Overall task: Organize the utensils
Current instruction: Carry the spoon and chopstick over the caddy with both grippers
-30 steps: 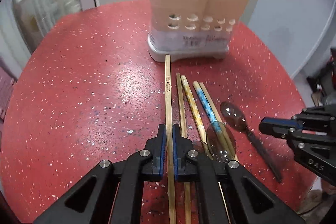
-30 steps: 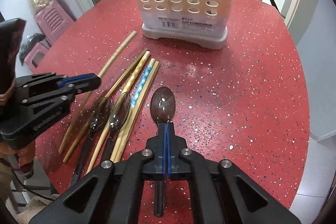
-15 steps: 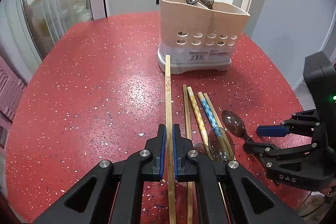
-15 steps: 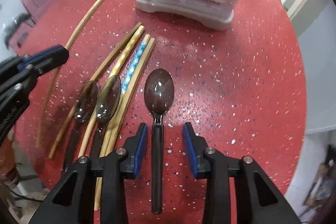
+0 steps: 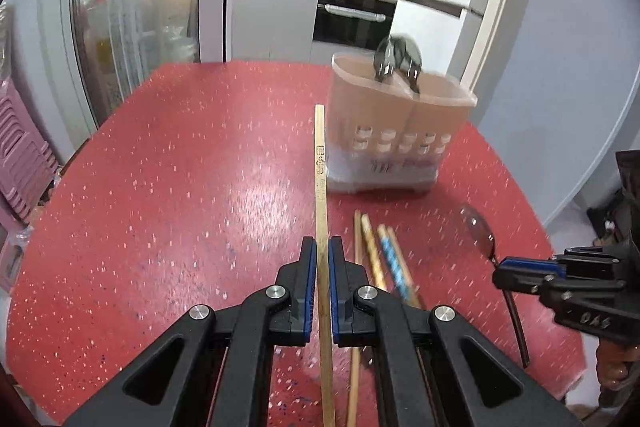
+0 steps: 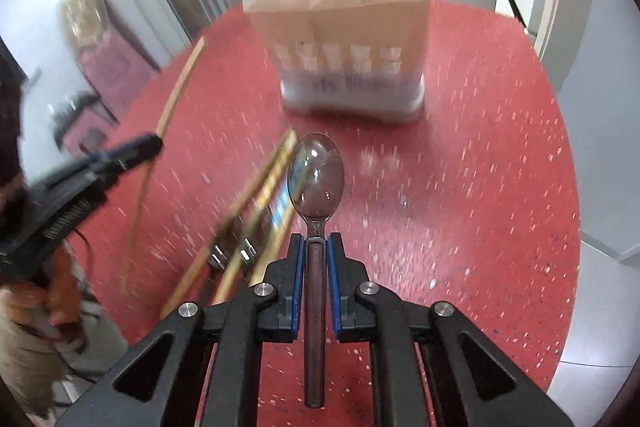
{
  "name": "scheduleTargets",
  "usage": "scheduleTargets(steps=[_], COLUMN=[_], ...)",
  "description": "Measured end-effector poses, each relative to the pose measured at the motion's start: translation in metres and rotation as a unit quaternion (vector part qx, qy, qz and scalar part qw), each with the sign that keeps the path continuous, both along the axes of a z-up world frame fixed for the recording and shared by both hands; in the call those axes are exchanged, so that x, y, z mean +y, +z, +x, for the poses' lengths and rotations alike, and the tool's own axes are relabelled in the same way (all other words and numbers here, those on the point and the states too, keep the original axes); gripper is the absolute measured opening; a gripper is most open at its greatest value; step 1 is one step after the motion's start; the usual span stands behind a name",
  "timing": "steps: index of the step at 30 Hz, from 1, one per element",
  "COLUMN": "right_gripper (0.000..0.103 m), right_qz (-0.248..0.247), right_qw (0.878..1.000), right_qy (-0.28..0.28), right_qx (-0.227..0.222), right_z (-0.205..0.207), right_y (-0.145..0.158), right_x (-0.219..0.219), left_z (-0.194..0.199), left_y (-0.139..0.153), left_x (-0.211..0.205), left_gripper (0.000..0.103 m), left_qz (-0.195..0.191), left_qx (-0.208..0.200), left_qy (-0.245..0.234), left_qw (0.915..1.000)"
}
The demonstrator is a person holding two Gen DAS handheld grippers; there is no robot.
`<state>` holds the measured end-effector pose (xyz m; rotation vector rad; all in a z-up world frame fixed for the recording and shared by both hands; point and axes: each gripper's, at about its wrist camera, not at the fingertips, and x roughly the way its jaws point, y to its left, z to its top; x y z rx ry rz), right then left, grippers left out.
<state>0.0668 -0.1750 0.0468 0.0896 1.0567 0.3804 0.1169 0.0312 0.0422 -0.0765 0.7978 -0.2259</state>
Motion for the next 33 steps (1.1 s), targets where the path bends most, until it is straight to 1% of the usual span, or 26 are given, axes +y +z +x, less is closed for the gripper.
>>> scheduleTargets(steps=[3, 6, 9, 11, 14, 18, 21, 24, 29, 33], right_gripper=[0.012, 0.012, 0.012, 0.012, 0.012, 0.012, 0.012, 0.012, 0.012, 0.012], right_qz=[0.029, 0.06, 0.065, 0.069, 0.075, 0.086, 0.086, 0.086, 0.074, 0.062], right_qw=[0.999, 0.996, 0.993, 0.991, 0.988, 0.982, 0.976, 0.971, 0.963, 0.96], right_qy=[-0.008, -0.018, -0.03, -0.036, -0.044, -0.055, -0.067, -0.077, -0.086, -0.089], right_qx=[-0.034, -0.062, -0.094, -0.106, -0.131, -0.159, -0.188, -0.208, -0.243, -0.259], right_z=[0.003, 0.019, 0.039, 0.053, 0.071, 0.097, 0.119, 0.134, 0.152, 0.165], right_y=[0.025, 0.049, 0.066, 0.077, 0.094, 0.111, 0.118, 0.12, 0.111, 0.097], right_x=[-0.017, -0.033, -0.034, -0.034, -0.038, -0.045, -0.047, -0.046, -0.041, -0.035], left_z=[0.009, 0.02, 0.036, 0.051, 0.074, 0.103, 0.121, 0.143, 0.168, 0.182], left_y=[0.021, 0.041, 0.063, 0.079, 0.099, 0.117, 0.124, 0.124, 0.115, 0.101], left_x=[0.0, 0.001, -0.001, -0.003, -0.008, -0.019, -0.028, -0.037, -0.042, -0.047], left_gripper=[0.032, 0.032, 0.032, 0.032, 0.032, 0.032, 0.032, 0.032, 0.032, 0.032], left_qz=[-0.018, -0.036, -0.042, -0.046, -0.063, -0.07, -0.063, -0.062, -0.078, -0.074], left_qx=[-0.019, -0.035, -0.055, -0.071, -0.091, -0.119, -0.141, -0.158, -0.175, -0.19], left_qy=[0.007, 0.011, 0.017, 0.022, 0.024, 0.029, 0.034, 0.038, 0.05, 0.057], left_qw=[0.9996, 0.9987, 0.9974, 0.9962, 0.9936, 0.9899, 0.9874, 0.9848, 0.9802, 0.9773])
